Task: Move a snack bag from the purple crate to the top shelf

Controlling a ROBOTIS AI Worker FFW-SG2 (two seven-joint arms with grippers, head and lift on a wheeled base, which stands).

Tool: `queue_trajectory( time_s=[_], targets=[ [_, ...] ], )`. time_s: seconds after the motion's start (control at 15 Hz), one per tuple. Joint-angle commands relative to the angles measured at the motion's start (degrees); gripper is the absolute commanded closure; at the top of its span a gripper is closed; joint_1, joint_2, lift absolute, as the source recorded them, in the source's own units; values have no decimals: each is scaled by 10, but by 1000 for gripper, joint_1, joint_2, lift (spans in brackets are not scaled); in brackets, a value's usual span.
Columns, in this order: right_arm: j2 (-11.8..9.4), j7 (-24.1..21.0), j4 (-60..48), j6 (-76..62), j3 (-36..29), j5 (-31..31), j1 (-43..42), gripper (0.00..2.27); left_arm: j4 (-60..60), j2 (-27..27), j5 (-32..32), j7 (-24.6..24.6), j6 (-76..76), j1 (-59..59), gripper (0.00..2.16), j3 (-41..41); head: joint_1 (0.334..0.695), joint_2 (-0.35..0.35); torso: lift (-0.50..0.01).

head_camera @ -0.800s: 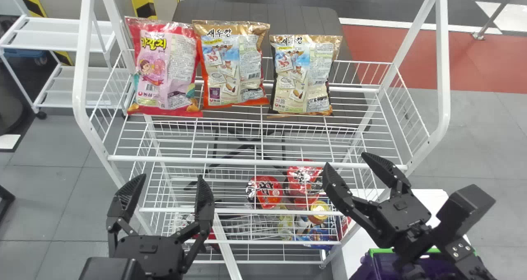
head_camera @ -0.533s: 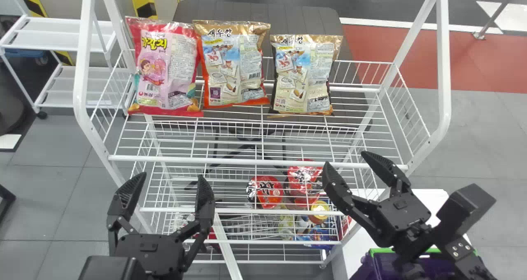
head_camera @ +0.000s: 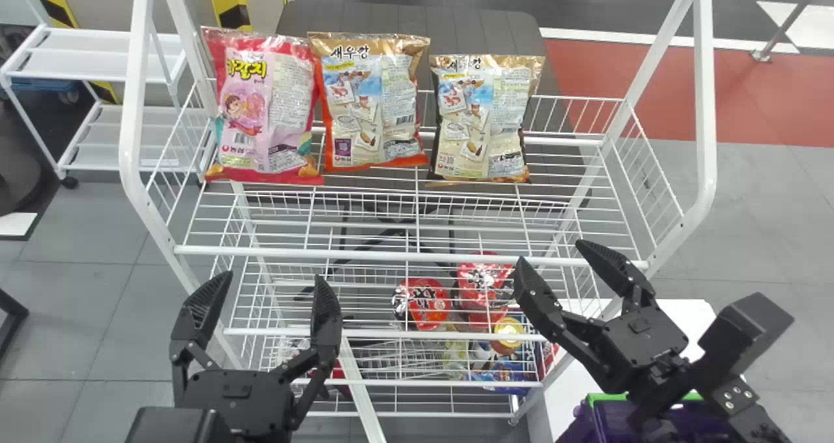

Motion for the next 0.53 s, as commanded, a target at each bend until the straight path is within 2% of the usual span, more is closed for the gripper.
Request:
queue_trajectory(
  time_s=[0.0, 0.33, 0.47],
  targets=[
    [0, 5, -2, 1, -1, 0, 2, 181, 1, 0, -1, 0, 1, 0, 144, -1, 695, -85, 0],
    [0, 13, -2, 10, -8, -10, 5, 181, 1, 0, -1, 1, -1, 1, 144, -1, 695, -86, -15],
    [1, 13, -13, 54, -11, -11, 8, 181, 3, -1, -1, 1, -1, 1, 144, 0, 695, -87, -24]
  ],
)
